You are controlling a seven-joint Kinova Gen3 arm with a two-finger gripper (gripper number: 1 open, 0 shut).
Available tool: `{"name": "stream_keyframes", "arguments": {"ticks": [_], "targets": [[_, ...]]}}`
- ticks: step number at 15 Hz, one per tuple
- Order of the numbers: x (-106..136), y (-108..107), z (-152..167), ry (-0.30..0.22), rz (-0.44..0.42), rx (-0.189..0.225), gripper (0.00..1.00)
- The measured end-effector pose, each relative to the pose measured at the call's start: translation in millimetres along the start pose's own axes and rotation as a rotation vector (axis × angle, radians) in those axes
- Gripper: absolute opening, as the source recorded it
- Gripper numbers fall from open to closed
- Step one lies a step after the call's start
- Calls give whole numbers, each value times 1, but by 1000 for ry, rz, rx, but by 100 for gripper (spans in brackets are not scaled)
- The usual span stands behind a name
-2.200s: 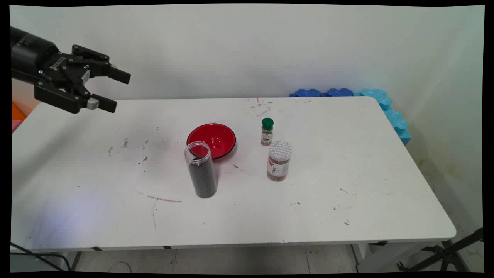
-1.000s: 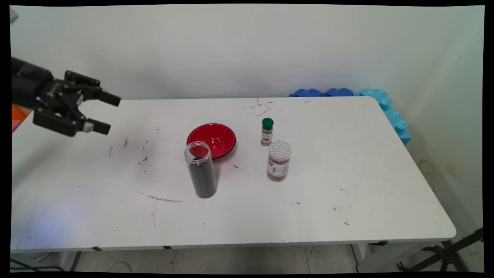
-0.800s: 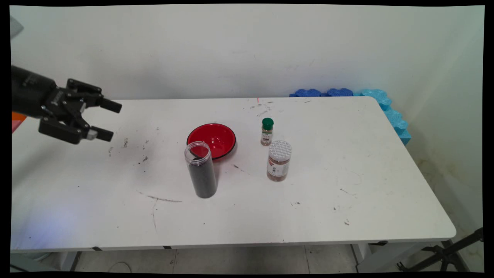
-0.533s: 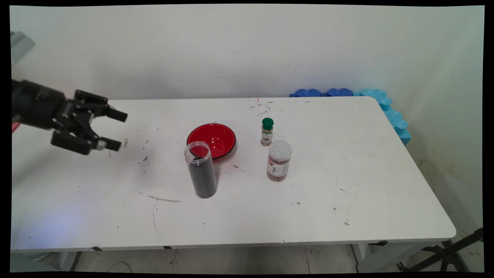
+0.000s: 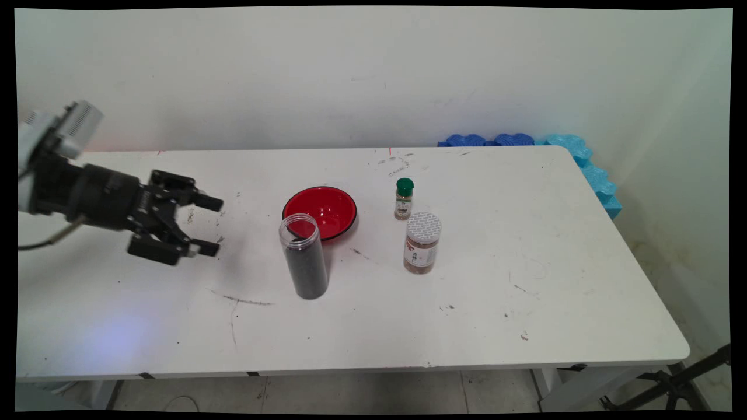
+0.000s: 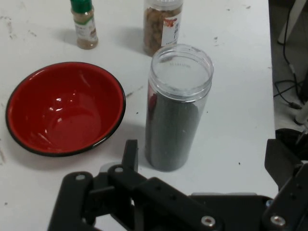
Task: Pick up the black seasoning powder from the table
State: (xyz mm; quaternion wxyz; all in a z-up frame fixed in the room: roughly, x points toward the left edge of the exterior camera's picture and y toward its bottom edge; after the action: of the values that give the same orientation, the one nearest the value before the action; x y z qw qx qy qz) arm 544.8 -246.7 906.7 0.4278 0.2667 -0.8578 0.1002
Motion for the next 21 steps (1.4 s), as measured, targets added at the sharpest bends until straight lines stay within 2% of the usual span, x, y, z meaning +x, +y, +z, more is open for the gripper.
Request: {"name": "stream_keyframes", "arguments": {"ticks": [6, 13, 21], "targets": [[-6, 4, 40, 4, 3, 6, 100], [-2, 3, 83, 10, 7, 5, 100], [1, -5, 119, -13, 21, 1, 100]]}}
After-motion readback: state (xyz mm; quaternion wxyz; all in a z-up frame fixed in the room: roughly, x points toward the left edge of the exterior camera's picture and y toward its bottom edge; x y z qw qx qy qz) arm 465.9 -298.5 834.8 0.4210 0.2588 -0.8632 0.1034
